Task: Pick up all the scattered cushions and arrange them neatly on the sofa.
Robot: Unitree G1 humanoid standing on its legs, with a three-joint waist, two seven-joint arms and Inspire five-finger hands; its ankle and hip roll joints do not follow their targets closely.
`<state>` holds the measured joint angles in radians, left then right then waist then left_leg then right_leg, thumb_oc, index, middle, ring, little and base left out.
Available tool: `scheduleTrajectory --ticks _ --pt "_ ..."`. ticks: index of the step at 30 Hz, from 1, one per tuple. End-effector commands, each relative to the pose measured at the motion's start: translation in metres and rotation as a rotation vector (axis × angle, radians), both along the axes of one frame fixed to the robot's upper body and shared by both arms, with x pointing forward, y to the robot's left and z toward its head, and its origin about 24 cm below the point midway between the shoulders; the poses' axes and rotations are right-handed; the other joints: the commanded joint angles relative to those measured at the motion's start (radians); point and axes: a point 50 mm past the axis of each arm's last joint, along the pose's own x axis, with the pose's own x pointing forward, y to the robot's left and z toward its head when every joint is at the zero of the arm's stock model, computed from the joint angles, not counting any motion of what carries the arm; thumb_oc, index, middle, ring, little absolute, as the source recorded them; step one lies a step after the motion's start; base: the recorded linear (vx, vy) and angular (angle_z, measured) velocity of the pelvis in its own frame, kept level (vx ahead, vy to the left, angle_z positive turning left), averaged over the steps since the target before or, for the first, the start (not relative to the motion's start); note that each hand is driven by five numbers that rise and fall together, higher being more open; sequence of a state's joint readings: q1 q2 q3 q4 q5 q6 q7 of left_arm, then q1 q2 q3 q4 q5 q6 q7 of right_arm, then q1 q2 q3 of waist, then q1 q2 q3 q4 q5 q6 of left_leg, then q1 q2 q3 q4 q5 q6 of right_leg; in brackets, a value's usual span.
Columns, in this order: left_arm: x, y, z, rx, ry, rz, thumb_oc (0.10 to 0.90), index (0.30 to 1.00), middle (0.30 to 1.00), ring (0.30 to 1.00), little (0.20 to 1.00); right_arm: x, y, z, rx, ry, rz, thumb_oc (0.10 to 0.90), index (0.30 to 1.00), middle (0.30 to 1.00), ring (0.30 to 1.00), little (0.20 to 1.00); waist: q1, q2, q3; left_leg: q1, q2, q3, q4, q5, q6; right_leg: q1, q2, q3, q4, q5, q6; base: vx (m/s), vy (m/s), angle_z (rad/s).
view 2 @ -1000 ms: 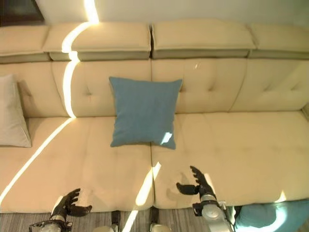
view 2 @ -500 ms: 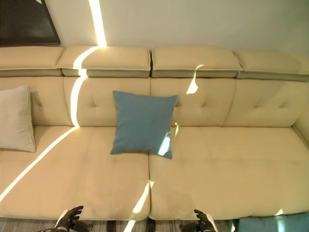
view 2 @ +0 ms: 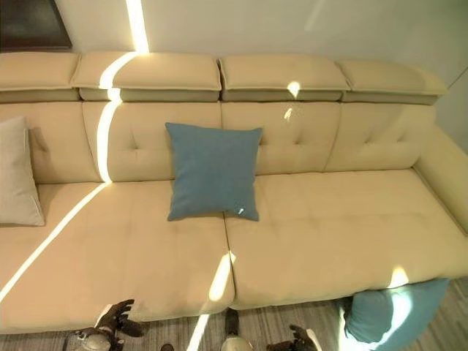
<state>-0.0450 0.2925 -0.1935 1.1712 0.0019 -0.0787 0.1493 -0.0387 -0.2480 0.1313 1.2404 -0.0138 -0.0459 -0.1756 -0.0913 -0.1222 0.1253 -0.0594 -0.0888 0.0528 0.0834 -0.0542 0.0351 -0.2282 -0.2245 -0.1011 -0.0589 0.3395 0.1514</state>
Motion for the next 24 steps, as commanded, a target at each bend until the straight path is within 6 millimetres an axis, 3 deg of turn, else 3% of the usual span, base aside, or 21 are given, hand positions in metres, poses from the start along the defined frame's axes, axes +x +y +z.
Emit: scheduleTrajectory --ticks 1,4,5,8,9,11,13,15,17,19,20,24 --pt "0.004 0.015 0.007 0.064 -0.037 0.014 0.8 0.9 0.9 0.9 0.9 0.022 -0.023 0.014 -0.096 -0.066 0.034 0.8 0.9 0.9 0.9 0.9 0.047 0.056 0.023 0.017 0.06 -0.07 -0.034 -0.052 -0.025 0.023 0.1 0.003 0.203 -0.292 0.011 -0.25 0.062 -0.18" --pt "-0.004 0.02 0.005 0.073 -0.005 0.028 0.8 0.9 0.9 0.9 0.9 0.019 -0.023 0.013 -0.09 -0.057 0.026 0.8 0.9 0.9 0.9 0.9 0.059 0.063 0.006 0.004 0.071 -0.07 -0.051 -0.026 -0.02 0.048 0.116 0.018 0.278 -0.341 -0.002 -0.18 0.003 -0.12" --pt "-0.011 0.025 0.004 0.075 0.018 0.053 0.8 0.9 0.9 0.9 0.9 0.018 -0.021 0.012 -0.079 -0.05 0.023 0.8 0.9 0.9 0.9 0.9 0.075 0.064 -0.018 -0.012 0.08 -0.071 -0.065 -0.006 -0.02 0.1 0.13 0.028 0.302 -0.38 -0.008 -0.14 -0.08 -0.13" --pt "-0.012 0.027 0.005 0.077 0.013 0.07 0.8 0.9 0.9 0.9 0.9 0.024 -0.019 0.014 -0.081 -0.073 0.032 0.8 0.9 0.9 0.9 0.9 0.114 0.045 -0.036 -0.056 0.082 -0.047 -0.06 0.017 -0.03 0.187 0.115 0.008 0.238 -0.387 -0.003 -0.25 -0.149 -0.13" --pt "-0.01 0.026 0.005 0.079 0.004 0.059 0.8 0.9 0.9 0.9 0.9 0.03 -0.018 0.016 -0.081 -0.094 0.04 0.8 0.9 0.9 0.9 0.9 0.126 0.035 -0.044 -0.085 0.091 -0.038 -0.056 0.043 -0.046 0.224 0.129 0.005 0.148 -0.419 -0.009 -0.28 -0.203 -0.3" --pt "-0.008 0.025 0.005 0.078 -0.001 0.053 0.8 0.9 0.9 0.9 0.9 0.032 -0.018 0.017 -0.082 -0.103 0.043 0.8 0.9 0.9 0.9 0.9 0.126 0.035 -0.045 -0.096 0.098 -0.036 -0.053 0.056 -0.053 0.226 0.14 0.01 0.122 -0.433 -0.017 -0.17 -0.132 -0.38" --pt "0.003 0.019 0.008 0.066 -0.035 0.041 0.8 0.9 0.9 0.9 0.9 0.04 -0.021 0.021 -0.097 -0.138 0.044 0.8 0.9 0.9 0.9 0.9 0.124 0.05 -0.018 -0.154 0.13 -0.04 -0.051 0.129 -0.086 0.212 0.178 0.022 0.088 -0.443 -0.043 -0.26 -0.144 -0.01" --pt "0.014 0.013 0.01 0.055 -0.064 0.02 0.8 0.9 0.9 0.9 0.9 0.041 -0.026 0.023 -0.113 -0.144 0.028 0.8 0.9 0.9 0.9 0.9 0.119 0.06 0.011 -0.189 0.14 -0.038 -0.045 0.154 -0.102 0.189 0.187 0.01 0.097 -0.437 -0.056 -0.37 -0.108 0.2" --pt "0.019 0.007 0.01 0.049 -0.073 -0.001 0.8 0.9 0.9 0.9 0.9 0.034 -0.03 0.022 -0.122 -0.122 0.007 0.8 0.9 0.9 0.9 0.9 0.106 0.055 0.024 -0.192 0.128 -0.04 0.005 0.113 -0.093 0.165 0.176 -0.008 0.102 -0.421 -0.062 -0.41 -0.074 0.71" --pt "0.016 0.002 0.007 0.036 -0.06 -0.011 0.8 0.9 0.9 0.9 0.9 0.021 -0.033 0.017 -0.126 -0.076 -0.021 0.8 0.9 0.9 0.9 0.9 0.083 0.036 0.015 -0.149 0.095 -0.043 0.092 0.015 -0.086 0.145 0.149 -0.027 0.085 -0.384 -0.06 -0.32 0.014 0.35" --pt "0.007 -0.003 0.001 0.015 -0.023 -0.002 0.8 0.9 0.9 0.9 0.9 0.014 -0.035 0.015 -0.131 -0.045 -0.023 0.8 0.9 0.9 0.9 0.9 0.073 0.031 -0.001 -0.066 0.071 -0.093 0.14 -0.066 -0.086 0.138 0.138 -0.018 0.065 -0.354 -0.056 -0.2 0.13 0.17" --pt "0.001 -0.008 -0.002 0.005 0.003 -0.008 0.8 0.9 0.9 0.9 0.9 0.008 -0.034 0.013 -0.129 -0.019 -0.025 0.8 0.9 0.9 0.9 0.9 0.043 0.055 -0.024 0.033 0.091 -0.095 0.041 -0.087 -0.085 0.115 0.145 -0.022 0.057 -0.33 -0.042 -0.11 0.154 0.05"
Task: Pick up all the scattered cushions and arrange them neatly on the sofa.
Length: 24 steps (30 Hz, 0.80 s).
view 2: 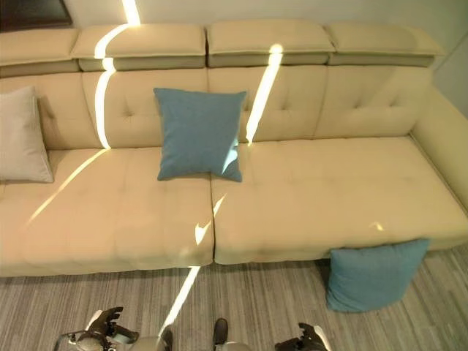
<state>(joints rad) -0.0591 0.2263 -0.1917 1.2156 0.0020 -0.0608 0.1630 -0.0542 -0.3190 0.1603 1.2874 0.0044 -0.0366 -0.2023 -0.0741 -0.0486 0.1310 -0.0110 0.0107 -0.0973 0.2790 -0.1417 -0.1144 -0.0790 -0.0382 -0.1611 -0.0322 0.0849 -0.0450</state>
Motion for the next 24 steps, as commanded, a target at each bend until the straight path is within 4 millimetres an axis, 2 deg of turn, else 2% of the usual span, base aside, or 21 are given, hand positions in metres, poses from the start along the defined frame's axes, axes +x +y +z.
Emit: scheduleTrajectory --ticks 1,7,8,12,13,16,17,21,24 --pt "0.007 0.013 0.007 0.05 -0.039 -0.03 0.8 0.9 0.9 0.9 0.9 0.013 -0.004 0.005 -0.024 -0.053 -0.013 0.8 0.9 0.9 0.9 0.9 0.024 -0.019 -0.03 -0.015 -0.017 0.047 -0.166 0.001 0.069 -0.042 -0.046 0.04 0.032 -0.065 0.158 -0.15 0.188 0.12" --pt "0.012 0.017 0.009 0.051 -0.054 -0.013 0.8 0.9 0.9 0.9 0.9 0.016 0.005 0.003 -0.01 -0.04 0.016 0.8 0.9 0.9 0.9 0.9 0.034 -0.029 0.0 -0.014 -0.06 0.026 -0.205 0.012 0.102 -0.086 -0.072 0.044 0.059 -0.023 0.186 -0.14 0.143 -0.21" --pt "0.01 0.022 0.009 0.067 -0.04 -0.011 0.8 0.9 0.9 0.9 0.9 0.022 0.008 0.004 -0.009 -0.052 0.031 0.8 0.9 0.9 0.9 0.9 0.038 -0.03 0.02 -0.02 -0.06 0.041 -0.209 0.026 0.113 -0.117 -0.081 0.032 0.106 -0.02 0.198 -0.19 0.096 -0.49" --pt "0.008 0.03 0.011 0.091 -0.029 -0.016 0.8 0.9 0.9 0.9 0.9 0.021 0.011 0.003 0.0 -0.045 0.044 0.8 0.9 0.9 0.9 0.9 0.042 -0.023 0.029 -0.038 -0.053 0.059 -0.212 0.046 0.124 -0.108 -0.08 0.011 0.172 -0.064 0.19 -0.18 0.063 -0.48" --pt "0.008 0.033 0.012 0.09 -0.032 0.004 0.8 0.9 0.9 0.9 0.9 0.019 0.01 0.002 0.006 -0.045 0.03 0.8 0.9 0.9 0.9 0.9 0.048 -0.016 0.021 -0.043 -0.046 0.065 -0.216 0.055 0.129 -0.087 -0.065 0.025 0.223 -0.097 0.181 -0.11 0.017 -0.13" --pt "0.003 0.034 0.01 0.086 -0.024 0.019 0.8 0.9 0.9 0.9 0.9 0.018 0.01 0.002 0.011 -0.047 0.021 0.8 0.9 0.9 0.9 0.9 0.067 -0.021 0.005 -0.047 -0.046 0.083 -0.222 0.059 0.125 -0.04 -0.063 0.012 0.191 -0.109 0.174 -0.04 -0.037 -0.07" --pt "-0.001 0.034 0.009 0.083 -0.01 0.022 0.8 0.9 0.9 0.9 0.9 0.015 0.01 0.001 0.012 -0.043 0.013 0.8 0.9 0.9 0.9 0.9 0.075 -0.034 -0.016 -0.05 -0.048 0.089 -0.22 0.059 0.119 0.002 -0.061 0.005 0.128 -0.117 0.173 0.01 -0.066 -0.27" --pt "-0.008 0.032 0.006 0.069 0.009 0.046 0.8 0.9 0.9 0.9 0.9 0.013 0.009 0.001 0.013 -0.042 0.005 0.8 0.9 0.9 0.9 0.9 0.073 -0.038 -0.032 -0.035 -0.034 0.101 -0.222 0.054 0.111 0.018 -0.04 0.034 0.078 -0.108 0.169 0.04 -0.103 -0.22" --pt "-0.009 0.028 0.004 0.062 0.024 0.032 0.8 0.9 0.9 0.9 0.9 0.011 0.007 0.001 0.015 -0.054 -0.029 0.8 0.9 0.9 0.9 0.9 0.056 -0.04 -0.031 -0.023 -0.02 0.116 -0.186 0.037 0.097 0.045 -0.025 0.051 0.044 -0.108 0.157 0.03 -0.108 -0.19"
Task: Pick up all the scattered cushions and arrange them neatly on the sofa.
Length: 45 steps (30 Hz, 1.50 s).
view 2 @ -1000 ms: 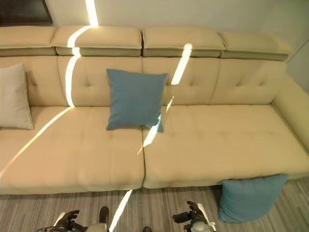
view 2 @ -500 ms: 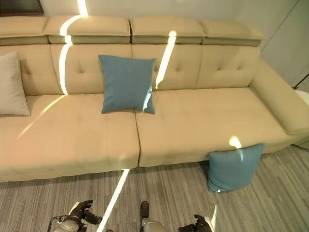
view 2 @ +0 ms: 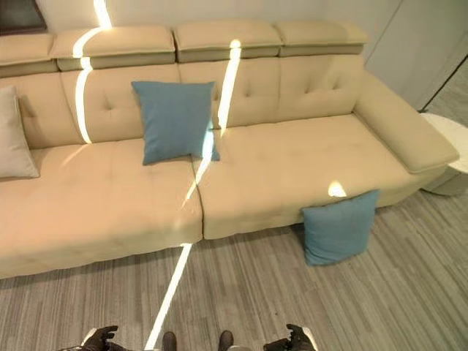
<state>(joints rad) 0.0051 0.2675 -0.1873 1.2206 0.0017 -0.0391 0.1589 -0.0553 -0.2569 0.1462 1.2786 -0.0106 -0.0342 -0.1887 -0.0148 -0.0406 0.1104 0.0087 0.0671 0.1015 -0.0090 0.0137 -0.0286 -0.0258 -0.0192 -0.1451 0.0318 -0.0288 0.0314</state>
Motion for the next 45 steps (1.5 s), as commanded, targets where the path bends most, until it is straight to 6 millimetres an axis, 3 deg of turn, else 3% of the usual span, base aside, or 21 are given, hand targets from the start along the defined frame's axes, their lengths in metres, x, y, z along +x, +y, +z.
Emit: scheduleTrajectory --ticks 1,4,7,8,15,19,20,21,22,23,24,26,28,31,34,37,38,40,42,43,45 --pt "0.023 0.007 0.008 0.015 -0.069 -0.006 0.8 0.9 0.9 0.9 0.9 0.007 -0.019 0.008 -0.055 -0.044 -0.053 0.8 0.9 0.9 0.9 0.9 -0.008 -0.05 -0.007 -0.046 -0.073 -0.079 0.126 -0.125 0.007 -0.003 -0.042 0.038 -0.024 0.005 0.076 -0.01 -0.071 -0.13" --pt "0.03 -0.002 0.008 -0.002 -0.087 -0.032 0.8 0.9 0.9 0.9 0.9 0.004 -0.021 0.007 -0.062 -0.036 -0.067 0.8 0.9 0.9 0.9 0.9 -0.008 -0.054 0.008 -0.068 -0.074 -0.093 0.21 -0.146 0.003 0.011 -0.038 0.063 -0.04 0.011 0.067 -0.02 -0.019 -0.17" --pt "0.04 -0.014 0.008 -0.04 -0.128 -0.028 0.8 0.9 0.9 0.9 0.9 0.003 -0.023 0.008 -0.079 -0.029 -0.061 0.8 0.9 0.9 0.9 0.9 0.009 -0.053 0.021 -0.099 -0.111 -0.238 0.225 -0.148 -0.006 0.005 -0.031 0.113 -0.056 0.027 0.071 -0.04 0.063 -0.66" --pt "0.043 -0.018 0.009 -0.065 -0.155 0.005 0.8 0.9 0.9 0.9 0.9 0.003 -0.024 0.008 -0.084 -0.036 -0.067 0.8 0.9 0.9 0.9 0.9 0.013 -0.053 0.021 -0.107 -0.134 -0.316 0.196 -0.143 -0.007 -0.008 -0.03 0.143 -0.058 0.038 0.082 0.0 0.094 -0.92" --pt "0.029 -0.011 0.005 -0.036 -0.096 0.0 0.8 0.9 0.9 0.9 0.9 0.0 -0.022 0.007 -0.061 -0.034 -0.108 0.8 0.9 0.9 0.9 0.9 -0.006 -0.046 0.024 -0.081 -0.116 -0.229 0.138 -0.125 0.018 -0.074 -0.043 0.198 0.001 0.051 0.113 0.0 0.171 -0.73" --pt "0.03 -0.001 0.008 -0.008 -0.095 0.0 0.8 0.9 0.9 0.9 0.9 0.003 -0.017 0.006 -0.044 -0.045 -0.122 0.8 0.9 0.9 0.9 0.9 -0.004 -0.044 0.039 -0.058 -0.104 -0.164 0.1 -0.118 0.03 -0.12 -0.045 0.181 0.037 0.067 0.126 -0.06 0.101 -0.95" --pt "0.031 0.002 0.009 0.004 -0.097 0.003 0.8 0.9 0.9 0.9 0.9 0.005 -0.017 0.006 -0.044 -0.05 -0.121 0.8 0.9 0.9 0.9 0.9 0.004 -0.041 0.043 -0.056 -0.096 -0.135 0.09 -0.116 0.03 -0.133 -0.062 0.117 0.04 0.071 0.13 -0.08 0.055 -0.92" --pt "0.032 0.005 0.01 0.012 -0.096 0.006 0.8 0.9 0.9 0.9 0.9 0.006 -0.016 0.007 -0.043 -0.056 -0.121 0.8 0.9 0.9 0.9 0.9 0.019 -0.036 0.041 -0.043 -0.081 -0.093 0.066 -0.111 0.027 -0.129 -0.096 -0.034 0.05 0.058 0.119 -0.08 0.054 -0.92" --pt "0.032 0.005 0.01 0.011 -0.096 0.006 0.8 0.9 0.9 0.9 0.9 0.006 -0.016 0.007 -0.043 -0.056 -0.121 0.8 0.9 0.9 0.9 0.9 0.019 -0.036 0.042 -0.041 -0.081 -0.094 0.065 -0.111 0.027 -0.128 -0.096 -0.035 0.051 0.057 0.119 -0.06 0.053 -1.31" --pt "0.033 0.007 0.011 0.014 -0.099 0.012 0.8 0.9 0.9 0.9 0.9 0.005 -0.018 0.007 -0.051 -0.055 -0.124 0.8 0.9 0.9 0.9 0.9 0.028 -0.032 0.039 -0.035 -0.071 -0.062 0.061 -0.11 0.029 -0.117 -0.113 -0.136 0.074 0.035 0.109 -0.02 0.016 -1.13" --pt "0.033 0.007 0.011 0.014 -0.099 0.012 0.8 0.9 0.9 0.9 0.9 0.005 -0.018 0.007 -0.051 -0.055 -0.124 0.8 0.9 0.9 0.9 0.9 0.028 -0.032 0.039 -0.035 -0.071 -0.062 0.061 -0.111 0.029 -0.117 -0.113 -0.136 0.076 0.034 0.109 -0.04 0.02 -0.91" --pt "0.032 0.008 0.011 0.013 -0.096 0.018 0.8 0.9 0.9 0.9 0.9 0.003 -0.018 0.007 -0.057 -0.048 -0.12 0.8 0.9 0.9 0.9 0.9 0.042 -0.03 0.033 -0.027 -0.058 -0.016 0.055 -0.108 0.032 -0.085 -0.126 -0.224 0.098 0.006 0.096 -0.05 -0.016 -0.36" --pt "0.032 0.006 0.01 0.01 -0.095 0.015 0.8 0.9 0.9 0.9 0.9 0.0 -0.019 0.006 -0.059 -0.038 -0.125 0.8 0.9 0.9 0.9 0.9 0.053 -0.037 0.032 -0.016 -0.059 0.014 0.046 -0.106 0.027 -0.045 -0.119 -0.242 0.07 -0.004 0.095 -0.04 -0.041 -0.58" --pt "0.035 0.002 0.01 -0.002 -0.103 0.012 0.8 0.9 0.9 0.9 0.9 0.002 -0.02 0.007 -0.063 -0.046 -0.126 0.8 0.9 0.9 0.9 0.9 0.056 -0.039 0.02 -0.013 -0.058 0.028 0.039 -0.101 0.022 -0.032 -0.107 -0.225 0.041 -0.004 0.097 0.04 -0.113 -0.35" --pt "0.039 -0.012 0.007 -0.036 -0.102 -0.024 0.8 0.9 0.9 0.9 0.9 0.002 -0.021 0.008 -0.061 -0.063 -0.138 0.8 0.9 0.9 0.9 0.9 0.023 -0.027 0.009 0.011 -0.039 0.028 0.071 -0.12 0.002 -0.013 -0.066 -0.155 -0.004 0.0 0.078 0.15 -0.219 -0.25" --pt "0.042 -0.018 0.007 -0.05 -0.11 -0.042 0.8 0.9 0.9 0.9 0.9 0.001 -0.022 0.008 -0.062 -0.064 -0.149 0.8 0.9 0.9 0.9 0.9 0.016 -0.033 0.025 -0.024 -0.021 0.038 0.201 -0.142 -0.015 0.011 -0.058 -0.137 -0.026 -0.003 0.069 0.06 -0.172 -0.2" --pt "0.044 -0.023 0.007 -0.057 -0.111 -0.057 0.8 0.9 0.9 0.9 0.9 0.0 -0.023 0.008 -0.071 -0.06 -0.153 0.8 0.9 0.9 0.9 0.9 0.02 -0.037 0.048 -0.08 -0.002 0.028 0.355 -0.133 -0.026 0.031 -0.051 -0.118 -0.033 -0.004 0.051 0.06 -0.155 -0.34" --pt "0.046 -0.027 0.007 -0.067 -0.12 -0.058 0.8 0.9 0.9 0.9 0.9 -0.001 -0.024 0.008 -0.077 -0.058 -0.154 0.8 0.9 0.9 0.9 0.9 0.028 -0.037 0.057 -0.131 -0.018 -0.024 0.429 -0.107 -0.022 0.041 -0.04 -0.097 -0.038 -0.009 0.039 0.09 -0.137 -0.41" --pt "0.044 -0.029 0.006 -0.074 -0.12 -0.054 0.8 0.9 0.9 0.9 0.9 -0.002 -0.025 0.008 -0.083 -0.054 -0.15 0.8 0.9 0.9 0.9 0.9 0.04 -0.045 0.055 -0.183 -0.056 -0.06 0.403 -0.118 -0.009 0.047 -0.039 -0.07 -0.044 -0.015 0.043 0.18 -0.067 -0.69" --pt "0.044 -0.03 0.006 -0.074 -0.116 -0.06 0.8 0.9 0.9 0.9 0.9 -0.003 -0.027 0.009 -0.093 -0.051 -0.141 0.8 0.9 0.9 0.9 0.9 0.05 -0.042 0.052 -0.21 -0.075 -0.082 0.334 -0.113 -0.005 0.062 -0.028 -0.046 -0.049 -0.026 0.049 0.26 -0.035 -0.79" --pt "0.043 -0.031 0.005 -0.073 -0.11 -0.066 0.8 0.9 0.9 0.9 0.9 -0.003 -0.029 0.009 -0.102 -0.05 -0.139 0.8 0.9 0.9 0.9 0.9 0.059 -0.032 0.054 -0.241 -0.082 -0.09 0.253 -0.046 -0.011 0.084 -0.009 -0.026 -0.057 -0.041 0.048 0.25 -0.009 -0.48"
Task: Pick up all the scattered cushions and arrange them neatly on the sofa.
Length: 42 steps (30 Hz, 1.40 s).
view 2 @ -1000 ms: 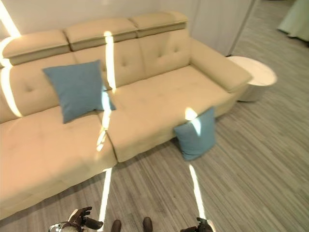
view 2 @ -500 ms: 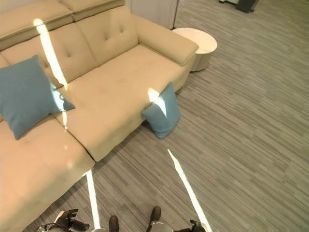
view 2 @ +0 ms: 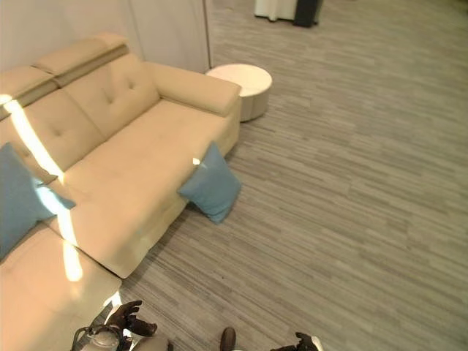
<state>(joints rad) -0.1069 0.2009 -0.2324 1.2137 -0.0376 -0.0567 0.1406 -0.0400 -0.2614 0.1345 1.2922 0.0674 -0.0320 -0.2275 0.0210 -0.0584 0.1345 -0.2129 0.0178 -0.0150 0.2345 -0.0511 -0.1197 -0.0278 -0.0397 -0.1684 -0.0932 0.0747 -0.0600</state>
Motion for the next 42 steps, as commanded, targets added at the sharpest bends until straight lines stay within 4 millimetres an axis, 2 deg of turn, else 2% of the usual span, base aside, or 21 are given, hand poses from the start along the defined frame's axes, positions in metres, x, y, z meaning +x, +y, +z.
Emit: scheduleTrajectory --ticks 1,2,3,6,10,11,13,15,17,19,21,25,27,29,31,32,33,34,36,40,42 --pt "-0.004 0.004 0.0 0.028 0.007 -0.013 0.8 0.9 0.9 0.9 0.9 0.008 -0.023 0.01 -0.092 -0.05 -0.031 0.8 0.9 0.9 0.9 0.9 0.032 -0.006 0.032 -0.03 -0.041 0.02 -0.042 0.053 0.076 0.099 0.025 0.012 0.065 -0.152 0.138 0.3 -0.004 -0.31" --pt "-0.002 0.004 0.0 0.027 -0.004 -0.013 0.8 0.9 0.9 0.9 0.9 0.006 -0.023 0.01 -0.096 -0.045 -0.03 0.8 0.9 0.9 0.9 0.9 0.045 0.005 0.035 -0.065 -0.049 0.006 -0.089 0.104 0.065 0.123 0.047 0.04 0.063 -0.17 0.136 0.28 0.005 -0.44" --pt "-0.001 0.004 0.001 0.028 -0.008 -0.011 0.8 0.9 0.9 0.9 0.9 0.006 -0.023 0.01 -0.099 -0.045 -0.031 0.8 0.9 0.9 0.9 0.9 0.052 0.007 0.034 -0.073 -0.052 0.002 -0.094 0.114 0.062 0.135 0.053 0.058 0.067 -0.18 0.132 0.22 0.003 -0.54" --pt "-0.008 0.006 -0.001 0.029 0.009 0.003 0.8 0.9 0.9 0.9 0.9 0.002 -0.022 0.009 -0.096 -0.031 -0.021 0.8 0.9 0.9 0.9 0.9 0.061 0.01 0.02 -0.044 -0.052 -0.009 -0.117 0.1 0.077 0.153 0.058 0.09 0.081 -0.209 0.126 0.3 0.084 -0.91" --pt "-0.015 0.009 -0.003 0.033 0.03 0.013 0.8 0.9 0.9 0.9 0.9 0.0 -0.021 0.008 -0.096 -0.017 -0.002 0.8 0.9 0.9 0.9 0.9 0.081 -0.009 -0.01 -0.024 -0.062 0.001 -0.078 0.061 0.102 0.167 0.024 0.118 0.165 -0.236 0.145 0.26 0.082 -0.72" --pt "-0.015 0.011 -0.003 0.039 0.032 0.014 0.8 0.9 0.9 0.9 0.9 0.001 -0.021 0.008 -0.094 -0.014 0.009 0.8 0.9 0.9 0.9 0.9 0.087 -0.014 -0.017 -0.005 -0.063 0.011 -0.081 0.044 0.112 0.15 0.013 0.113 0.218 -0.23 0.165 0.2 0.084 -0.71" --pt "-0.003 0.013 0.003 0.047 -0.011 0.005 0.8 0.9 0.9 0.9 0.9 0.015 -0.019 0.011 -0.088 -0.051 0.035 0.8 0.9 0.9 0.9 0.9 0.067 -0.008 0.003 0.042 -0.051 0.03 -0.094 0.015 0.14 0.028 -0.009 0.107 0.432 -0.129 0.227 0.21 0.089 -0.61" --pt "0.004 0.016 0.006 0.055 -0.035 0.005 0.8 0.9 0.9 0.9 0.9 0.022 -0.017 0.012 -0.083 -0.071 0.046 0.8 0.9 0.9 0.9 0.9 0.061 0.007 0.017 0.068 -0.038 0.037 -0.101 0.001 0.15 -0.056 -0.031 0.061 0.531 -0.107 0.252 0.07 0.037 -0.34" --pt "0.005 0.018 0.007 0.06 -0.041 0.012 0.8 0.9 0.9 0.9 0.9 0.026 -0.016 0.013 -0.083 -0.081 0.051 0.8 0.9 0.9 0.9 0.9 0.057 0.012 0.023 0.085 -0.034 0.044 -0.106 -0.009 0.153 -0.084 -0.06 0.018 0.545 -0.108 0.253 0.1 0.02 -0.01" --pt "0.007 0.021 0.008 0.06 -0.05 0.033 0.8 0.9 0.9 0.9 0.9 0.033 -0.015 0.016 -0.087 -0.099 0.074 0.8 0.9 0.9 0.9 0.9 0.051 0.026 0.029 0.149 -0.02 0.054 -0.132 -0.042 0.147 -0.128 -0.117 -0.099 0.432 -0.14 0.209 0.3 -0.055 -0.11" --pt "0.006 0.023 0.008 0.061 -0.047 0.041 0.8 0.9 0.9 0.9 0.9 0.038 -0.018 0.018 -0.1 -0.111 0.083 0.8 0.9 0.9 0.9 0.9 0.04 0.017 0.036 0.194 -0.029 0.058 -0.148 -0.069 0.143 -0.16 -0.126 -0.126 0.313 -0.103 0.202 0.27 -0.122 -0.34" --pt "-0.004 0.025 0.004 0.061 -0.012 0.06 0.8 0.9 0.9 0.9 0.9 0.034 -0.02 0.018 -0.103 -0.095 0.085 0.8 0.9 0.9 0.9 0.9 0.016 0.014 0.042 0.269 -0.026 0.032 -0.173 -0.103 0.119 -0.199 -0.116 -0.107 0.143 -0.023 0.232 0.27 -0.166 -0.08" --pt "-0.007 0.025 0.003 0.062 -0.002 0.062 0.8 0.9 0.9 0.9 0.9 0.031 -0.021 0.017 -0.104 -0.088 0.079 0.8 0.9 0.9 0.9 0.9 0.011 0.012 0.034 0.288 -0.027 0.024 -0.179 -0.118 0.114 -0.187 -0.115 -0.101 0.126 -0.015 0.236 0.31 -0.226 0.26" --pt "-0.014 0.018 -0.001 0.05 0.025 0.053 0.8 0.9 0.9 0.9 0.9 0.026 -0.022 0.016 -0.102 -0.085 0.057 0.8 0.9 0.9 0.9 0.9 -0.008 0.016 0.014 0.317 0.004 0.022 -0.148 -0.142 0.09 -0.169 -0.103 -0.083 0.147 -0.011 0.207 0.41 -0.331 0.48" --pt "-0.013 0.016 -0.001 0.045 0.022 0.052 0.8 0.9 0.9 0.9 0.9 0.024 -0.023 0.015 -0.101 -0.083 0.051 0.8 0.9 0.9 0.9 0.9 -0.009 0.019 0.012 0.299 0.017 0.023 -0.107 -0.127 0.079 -0.158 -0.098 -0.087 0.141 -0.018 0.199 0.15 -0.179 0.07" --pt "-0.012 0.014 -0.002 0.034 0.019 0.053 0.8 0.9 0.9 0.9 0.9 0.024 -0.022 0.015 -0.099 -0.084 0.045 0.8 0.9 0.9 0.9 0.9 -0.01 0.023 0.015 0.268 0.028 0.026 -0.028 -0.1 0.067 -0.138 -0.089 -0.089 0.133 -0.028 0.184 0.15 -0.286 -0.05" --pt "-0.007 0.009 -0.001 0.018 0.006 0.044 0.8 0.9 0.9 0.9 0.9 0.024 -0.024 0.016 -0.105 -0.093 0.033 0.8 0.9 0.9 0.9 0.9 -0.004 0.016 0.031 0.184 0.044 0.024 0.147 -0.015 0.046 -0.095 -0.078 -0.091 0.119 -0.049 0.155 0.15 -0.285 0.06" --pt "-0.006 0.009 -0.001 0.018 0.006 0.044 0.8 0.9 0.9 0.9 0.9 0.025 -0.024 0.016 -0.105 -0.093 0.033 0.8 0.9 0.9 0.9 0.9 -0.006 0.017 0.031 0.18 0.046 0.021 0.154 -0.018 0.045 -0.095 -0.077 -0.093 0.119 -0.049 0.155 0.14 -0.28 0.04" --pt "0.008 0.002 0.004 0.0 -0.041 0.015 0.8 0.9 0.9 0.9 0.9 0.023 -0.027 0.017 -0.114 -0.09 0.012 0.8 0.9 0.9 0.9 0.9 0.008 0.002 0.057 0.073 0.057 0.054 0.301 0.021 0.053 -0.035 -0.065 -0.097 0.098 -0.085 0.122 0.22 -0.262 -0.04" --pt "0.01 -0.006 0.004 -0.01 -0.044 -0.022 0.8 0.9 0.9 0.9 0.9 0.018 -0.029 0.016 -0.117 -0.081 0.005 0.8 0.9 0.9 0.9 0.9 0.016 0.003 0.057 -0.003 0.025 0.108 0.187 -0.026 0.072 0.022 -0.048 -0.097 0.074 -0.122 0.128 0.26 -0.112 0.05" --pt "0.01 -0.007 0.003 -0.01 -0.04 -0.033 0.8 0.9 0.9 0.9 0.9 0.017 -0.03 0.016 -0.121 -0.079 0.005 0.8 0.9 0.9 0.9 0.9 0.018 0.006 0.059 -0.018 0.021 0.136 0.129 -0.017 0.074 0.037 -0.045 -0.103 0.071 -0.13 0.131 0.18 -0.025 -0.05"
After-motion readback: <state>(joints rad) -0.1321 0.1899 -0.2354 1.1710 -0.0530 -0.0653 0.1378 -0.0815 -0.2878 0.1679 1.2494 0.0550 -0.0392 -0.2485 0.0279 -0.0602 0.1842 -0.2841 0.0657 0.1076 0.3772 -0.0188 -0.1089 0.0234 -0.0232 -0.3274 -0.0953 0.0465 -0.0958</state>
